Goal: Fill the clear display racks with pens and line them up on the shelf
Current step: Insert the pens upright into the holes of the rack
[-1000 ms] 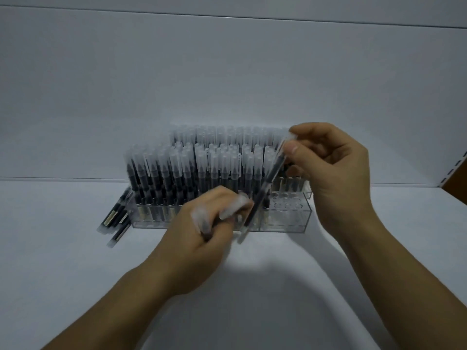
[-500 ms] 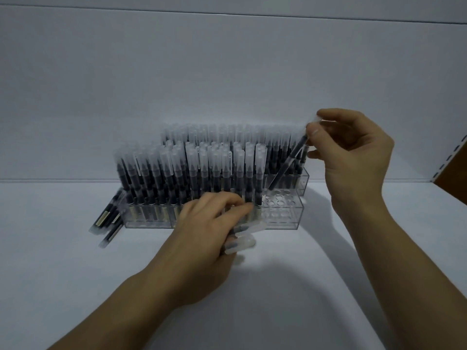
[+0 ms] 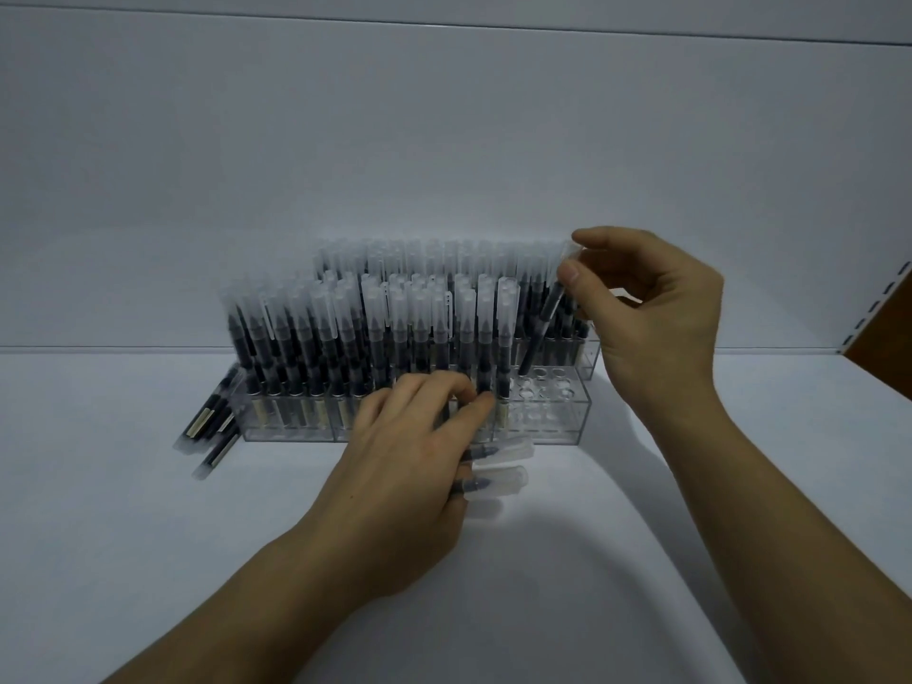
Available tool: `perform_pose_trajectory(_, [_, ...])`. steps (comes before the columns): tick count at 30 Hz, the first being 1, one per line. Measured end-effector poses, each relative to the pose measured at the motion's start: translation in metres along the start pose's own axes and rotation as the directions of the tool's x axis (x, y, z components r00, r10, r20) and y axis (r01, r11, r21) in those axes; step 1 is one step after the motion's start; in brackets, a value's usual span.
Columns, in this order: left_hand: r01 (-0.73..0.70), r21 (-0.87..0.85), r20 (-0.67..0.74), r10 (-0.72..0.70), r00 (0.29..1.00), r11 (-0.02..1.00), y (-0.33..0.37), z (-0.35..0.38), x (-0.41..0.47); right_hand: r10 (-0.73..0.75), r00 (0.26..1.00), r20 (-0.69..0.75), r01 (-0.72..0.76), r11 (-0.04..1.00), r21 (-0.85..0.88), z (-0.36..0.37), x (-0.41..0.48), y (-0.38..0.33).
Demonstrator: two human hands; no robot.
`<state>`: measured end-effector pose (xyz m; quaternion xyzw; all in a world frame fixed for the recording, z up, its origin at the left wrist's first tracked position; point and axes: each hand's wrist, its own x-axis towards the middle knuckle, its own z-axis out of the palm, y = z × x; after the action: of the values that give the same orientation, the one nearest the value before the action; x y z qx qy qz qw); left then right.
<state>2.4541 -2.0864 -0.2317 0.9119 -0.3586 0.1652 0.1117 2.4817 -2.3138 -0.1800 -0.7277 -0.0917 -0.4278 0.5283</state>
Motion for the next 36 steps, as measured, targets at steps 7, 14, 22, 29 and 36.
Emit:
perform_pose_trajectory(7, [0.019, -0.012, -0.006, -0.019, 1.0, 1.0, 0.002, 0.0, 0.001, -0.026, 0.996, 0.084, 0.031, 0.997, -0.066, 0.006, -0.004, 0.004])
perform_pose_trajectory(14, [0.019, -0.029, -0.02, -0.02, 1.0, 0.999, 0.003, -0.001, 0.001, 0.006, 0.993, 0.116, 0.004, 0.996, -0.084, 0.011, -0.007, 0.007])
perform_pose_trajectory(22, [0.018, -0.047, -0.029, -0.019, 0.999, 0.999, 0.001, -0.001, 0.0, 0.012, 0.992, 0.129, 0.003, 0.993, -0.117, 0.013, -0.009, 0.004])
perform_pose_trajectory(29, [0.023, -0.059, -0.018, -0.024, 1.0, 0.998, 0.0, 0.0, 0.001, 0.052, 0.993, 0.103, -0.037, 0.99, -0.136, 0.019, -0.014, 0.004])
perform_pose_trajectory(36, [0.064, -0.193, -0.029, -0.071, 0.997, 0.979, -0.002, -0.002, 0.001, -0.08, 0.994, 0.076, 0.092, 0.981, -0.173, 0.017, -0.019, -0.009])
